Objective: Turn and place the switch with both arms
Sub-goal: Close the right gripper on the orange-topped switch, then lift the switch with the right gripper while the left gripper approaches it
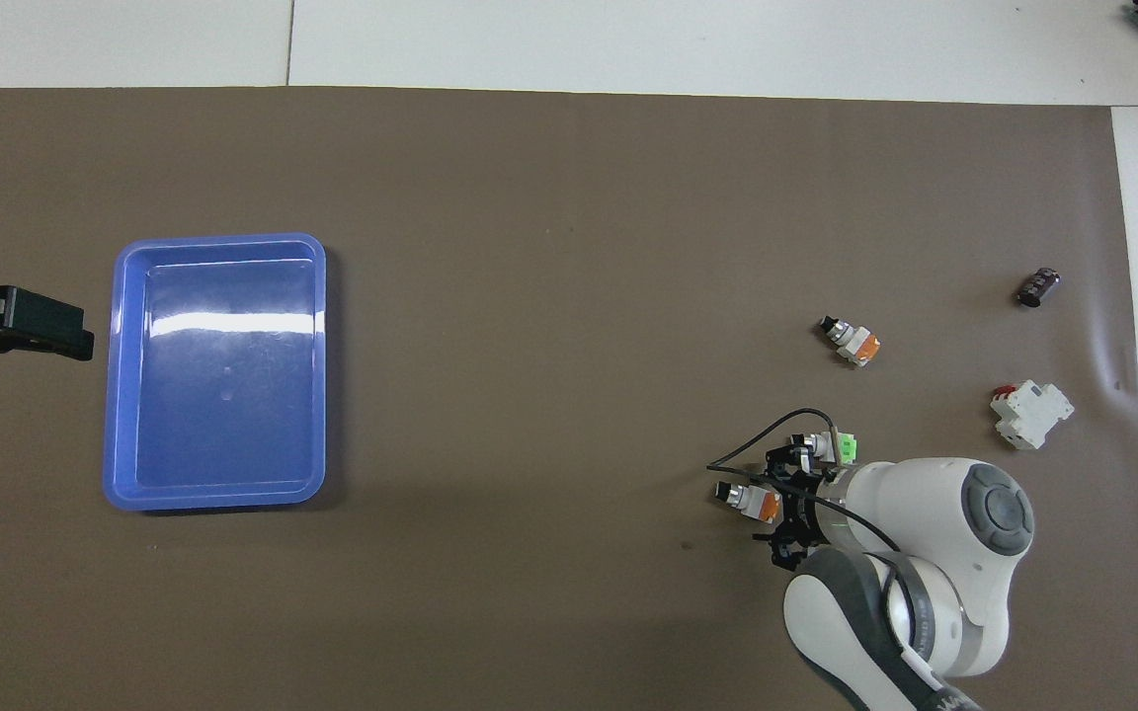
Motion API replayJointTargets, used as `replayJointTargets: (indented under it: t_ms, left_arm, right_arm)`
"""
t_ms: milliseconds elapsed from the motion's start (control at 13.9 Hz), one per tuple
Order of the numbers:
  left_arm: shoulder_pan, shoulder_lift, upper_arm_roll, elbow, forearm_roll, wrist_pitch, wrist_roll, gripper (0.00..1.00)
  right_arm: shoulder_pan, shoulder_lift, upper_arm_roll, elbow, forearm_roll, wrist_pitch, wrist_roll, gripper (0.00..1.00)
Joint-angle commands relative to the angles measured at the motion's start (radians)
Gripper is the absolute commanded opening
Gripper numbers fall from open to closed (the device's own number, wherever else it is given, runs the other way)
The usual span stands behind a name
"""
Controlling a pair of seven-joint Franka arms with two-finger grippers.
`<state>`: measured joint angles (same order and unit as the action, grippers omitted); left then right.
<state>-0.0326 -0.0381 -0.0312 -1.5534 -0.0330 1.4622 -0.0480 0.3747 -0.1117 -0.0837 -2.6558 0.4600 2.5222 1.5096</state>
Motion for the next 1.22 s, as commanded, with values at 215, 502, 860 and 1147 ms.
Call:
replayJointTargets:
  t_ms: [215,502,860,1147]
  left_arm:
    - [0.0,-0.037,0.004,-0.039,-0.005,-0.04,-0.01,1.0]
    - [-0.001,-0.039,0.002,-0.037,-0.005,-0.04,-0.012,1.0]
    - [-0.001,-0.039,-0.003,-0.027,-0.021,-0.045,-0.015,1.0]
    - [0.002,-0.029,0.005,-0.011,-0.175,-0.043,-0.099,1.0]
  right_arm:
    - [-0.003,0.001,0.002,0.008,0.063,-0.038,-0.18,0.0]
    - [-0.022,-0.009,0.002,0.167,0.147,-0.264,-0.229,0.0]
    - [0.024,-0.009,0.004,0.33,0.398,-0.347,-0.16,0.0]
    - [0.079,0.0,0.005,0.414,0.573,-0.346,-0.143,0.0]
